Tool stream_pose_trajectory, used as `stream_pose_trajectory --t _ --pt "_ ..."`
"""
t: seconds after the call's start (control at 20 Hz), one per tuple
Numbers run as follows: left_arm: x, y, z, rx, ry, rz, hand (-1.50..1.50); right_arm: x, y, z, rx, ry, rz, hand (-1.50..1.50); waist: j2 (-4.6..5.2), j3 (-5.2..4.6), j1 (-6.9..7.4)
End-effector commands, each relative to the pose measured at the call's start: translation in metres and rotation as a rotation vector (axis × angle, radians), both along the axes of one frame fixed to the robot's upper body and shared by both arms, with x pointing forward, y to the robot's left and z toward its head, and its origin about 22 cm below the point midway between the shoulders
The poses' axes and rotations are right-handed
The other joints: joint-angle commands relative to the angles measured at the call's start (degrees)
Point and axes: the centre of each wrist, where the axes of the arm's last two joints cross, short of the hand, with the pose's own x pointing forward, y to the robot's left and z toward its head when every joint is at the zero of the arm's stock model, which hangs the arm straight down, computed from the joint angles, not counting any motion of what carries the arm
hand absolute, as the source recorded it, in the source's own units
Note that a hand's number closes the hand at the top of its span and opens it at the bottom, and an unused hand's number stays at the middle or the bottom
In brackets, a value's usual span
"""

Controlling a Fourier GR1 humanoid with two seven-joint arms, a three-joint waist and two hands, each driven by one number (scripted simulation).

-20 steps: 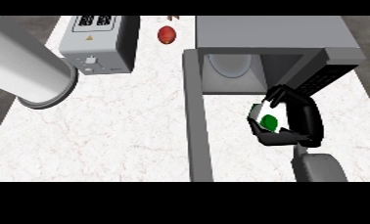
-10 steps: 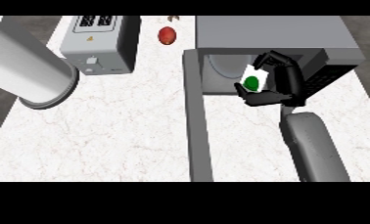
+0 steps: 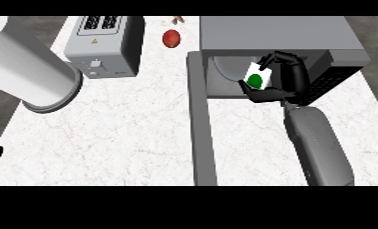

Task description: Pick up the milk, place it into the microwave and close the microwave

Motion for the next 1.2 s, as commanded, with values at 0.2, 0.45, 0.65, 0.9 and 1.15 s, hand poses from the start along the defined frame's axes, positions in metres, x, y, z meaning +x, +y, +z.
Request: stream_pose_trajectory --t 0.2,0.45,0.65,0.9,1.15 --pt "0.014 0.001 0.003 0.008 -0.024 -0.048 -1.50 0.040 0.025 0.025 -0.081 0.064 -0.058 1.50 3.11 -0.47 5.00" --pt "0.021 -0.003 0.006 0.008 -0.026 -0.076 -1.50 0.037 0.005 0.020 -0.149 0.020 -0.142 1.50 3.58 -0.49 6.03" --pt "0.025 -0.008 0.009 0.014 -0.038 -0.098 -1.50 0.033 0.001 0.016 -0.140 0.000 -0.183 1.50 4.04 -0.44 7.71" --pt "0.030 -0.007 0.007 0.036 -0.027 -0.104 -1.50 0.024 -0.001 0.007 -0.066 -0.012 -0.336 1.50 4.47 -0.58 8.61" --pt "0.034 -0.005 0.012 0.069 -0.042 -0.101 -1.50 0.014 -0.014 -0.003 -0.126 -0.106 -0.475 1.50 5.12 -0.63 9.80"
